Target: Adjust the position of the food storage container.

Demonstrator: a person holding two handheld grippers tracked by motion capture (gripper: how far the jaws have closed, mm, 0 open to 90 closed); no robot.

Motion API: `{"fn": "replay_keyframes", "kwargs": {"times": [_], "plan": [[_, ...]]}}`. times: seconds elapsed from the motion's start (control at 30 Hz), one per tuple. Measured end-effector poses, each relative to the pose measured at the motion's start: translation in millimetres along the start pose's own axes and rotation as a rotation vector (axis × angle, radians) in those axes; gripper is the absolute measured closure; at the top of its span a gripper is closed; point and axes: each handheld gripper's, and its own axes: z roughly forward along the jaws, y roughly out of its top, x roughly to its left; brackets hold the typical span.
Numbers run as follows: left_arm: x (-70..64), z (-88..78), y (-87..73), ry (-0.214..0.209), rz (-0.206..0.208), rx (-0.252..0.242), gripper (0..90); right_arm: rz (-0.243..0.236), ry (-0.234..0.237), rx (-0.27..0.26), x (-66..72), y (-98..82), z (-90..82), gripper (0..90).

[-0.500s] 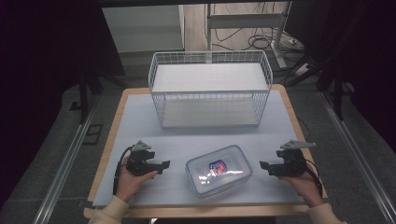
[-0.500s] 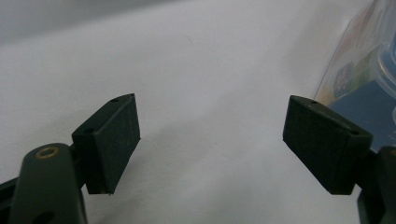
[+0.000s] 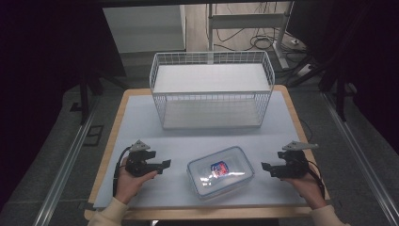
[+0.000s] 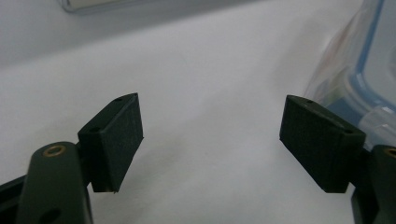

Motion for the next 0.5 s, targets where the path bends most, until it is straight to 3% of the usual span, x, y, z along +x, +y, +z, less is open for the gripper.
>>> {"fn": "replay_keyframes", "kwargs": {"times": [0.17, 0.37, 0.5], "plan": [[-3.7, -4.3, 4.3, -0.028, 0.005, -0.002, 26.3, -0.005, -0.002, 0.011, -1.1, -0.9, 2.2, 14.5], [-5.4, -9.7, 9.1, -0.072, -0.040, -0.014, 30.8, -0.003, -0.007, 0.023, -3.4, -2.4, 3.6, 14.5], [-14.1, -16.4, 13.4, -0.095, -0.029, -0.032, 30.5, -0.003, -0.008, 0.021, -3.1, -2.3, 3.2, 14.5]]}}
